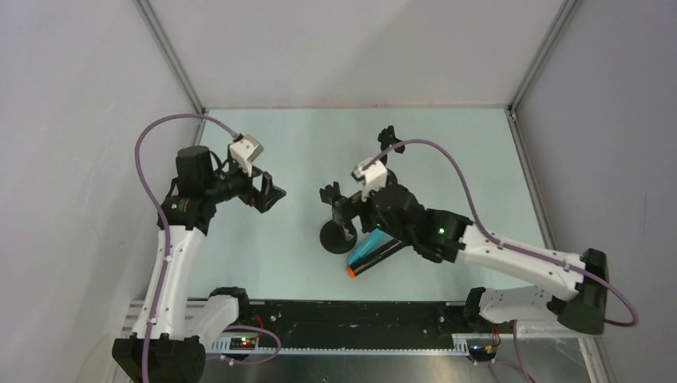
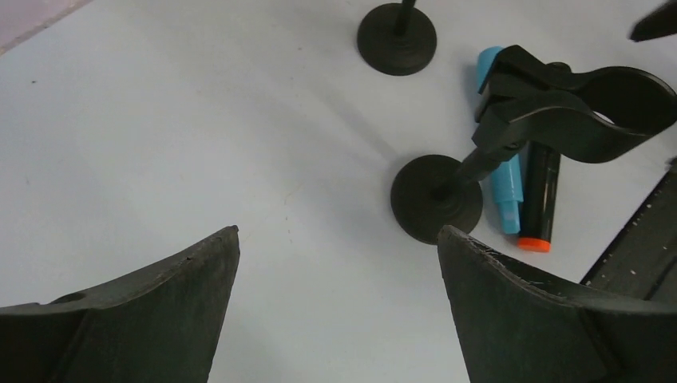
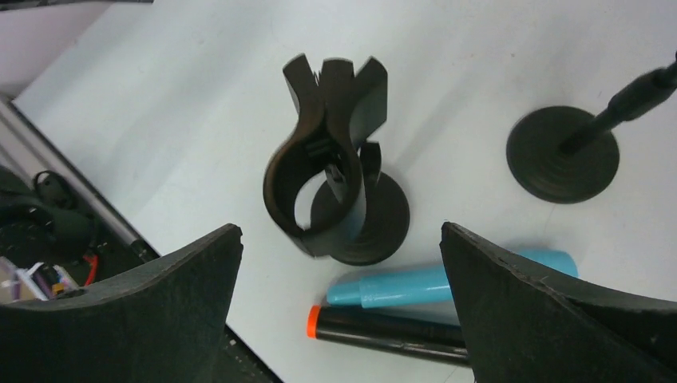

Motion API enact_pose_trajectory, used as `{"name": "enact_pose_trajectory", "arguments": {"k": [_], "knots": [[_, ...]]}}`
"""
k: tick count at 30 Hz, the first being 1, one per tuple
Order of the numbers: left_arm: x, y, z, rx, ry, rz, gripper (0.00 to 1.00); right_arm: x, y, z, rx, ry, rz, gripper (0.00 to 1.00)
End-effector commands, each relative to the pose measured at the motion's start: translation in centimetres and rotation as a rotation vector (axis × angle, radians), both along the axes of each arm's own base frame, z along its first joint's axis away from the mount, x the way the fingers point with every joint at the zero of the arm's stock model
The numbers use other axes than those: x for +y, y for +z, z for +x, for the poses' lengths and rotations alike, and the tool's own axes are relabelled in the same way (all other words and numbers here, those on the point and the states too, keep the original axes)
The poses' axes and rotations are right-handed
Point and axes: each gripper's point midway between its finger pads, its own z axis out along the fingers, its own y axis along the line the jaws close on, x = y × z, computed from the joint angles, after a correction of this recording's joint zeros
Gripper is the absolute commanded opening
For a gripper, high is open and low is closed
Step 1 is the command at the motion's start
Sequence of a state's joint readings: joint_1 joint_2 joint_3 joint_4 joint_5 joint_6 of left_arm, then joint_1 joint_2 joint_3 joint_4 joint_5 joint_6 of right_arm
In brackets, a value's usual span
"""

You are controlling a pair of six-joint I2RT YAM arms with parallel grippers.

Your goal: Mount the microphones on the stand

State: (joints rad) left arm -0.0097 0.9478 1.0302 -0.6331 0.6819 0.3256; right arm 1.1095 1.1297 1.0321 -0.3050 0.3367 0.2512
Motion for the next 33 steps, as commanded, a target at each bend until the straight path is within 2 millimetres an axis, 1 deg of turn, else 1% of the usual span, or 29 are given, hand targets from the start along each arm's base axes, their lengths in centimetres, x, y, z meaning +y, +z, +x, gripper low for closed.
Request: {"name": "enact_pose_trajectory", "arguments": {"k": [1,4,6,10,14,15,18,20,23,26,27,30,33], "knots": [[-0.9,0.4,-1.3,-0.027,-0.091,-0.007,0.98,2.0,3.0,1.8,-0.076,-0.028,-0.013,1.00],[-0.8,0.6,-1.1,-0.021,-0.086,-0.006,0.98,3.8,3.2,2.4,-0.085,-0.021,-0.016,1.00],[-0.7,0.7,-0.9,-0.022,-0.083,-0.001,0.98,4.7,2.9,2.7,-0.083,-0.017,-0.031,1.00],[-0.7,0.9,-0.8,-0.028,-0.082,0.004,0.98,5.8,2.1,2.9,-0.081,-0.006,-0.074,0.99],[-0.8,1.4,-0.4,-0.030,-0.086,-0.003,0.98,5.8,1.2,2.7,-0.069,0.007,-0.108,0.90],[-0.8,1.5,-0.4,-0.026,-0.086,-0.007,0.98,5.7,1.0,2.6,-0.065,0.013,-0.117,0.85],[-1.3,2.3,-0.3,-0.023,-0.107,-0.030,0.98,5.3,0.7,2.7,-0.056,0.025,-0.129,0.75],[-1.5,2.7,-0.5,-0.023,-0.117,-0.045,0.98,5.1,0.8,2.9,-0.052,0.040,-0.130,0.65],[-1.7,2.8,-0.6,-0.016,-0.121,-0.059,0.98,4.3,1.2,3.4,-0.062,0.049,-0.136,0.59],[-1.9,2.6,-0.9,-0.012,-0.132,-0.067,0.98,4.3,1.6,3.3,-0.076,0.109,-0.142,0.51],[-1.9,2.5,-1.1,-0.010,-0.135,-0.068,0.98,4.1,1.7,3.5,-0.087,0.122,-0.153,0.51],[-2.1,2.7,-1.5,-0.018,-0.150,-0.075,0.98,4.6,1.9,2.9,-0.100,0.206,-0.152,0.44],[-2.4,3.0,-2.0,-0.024,-0.176,-0.089,0.98,4.8,2.2,2.9,-0.140,0.273,-0.166,0.41]]}}
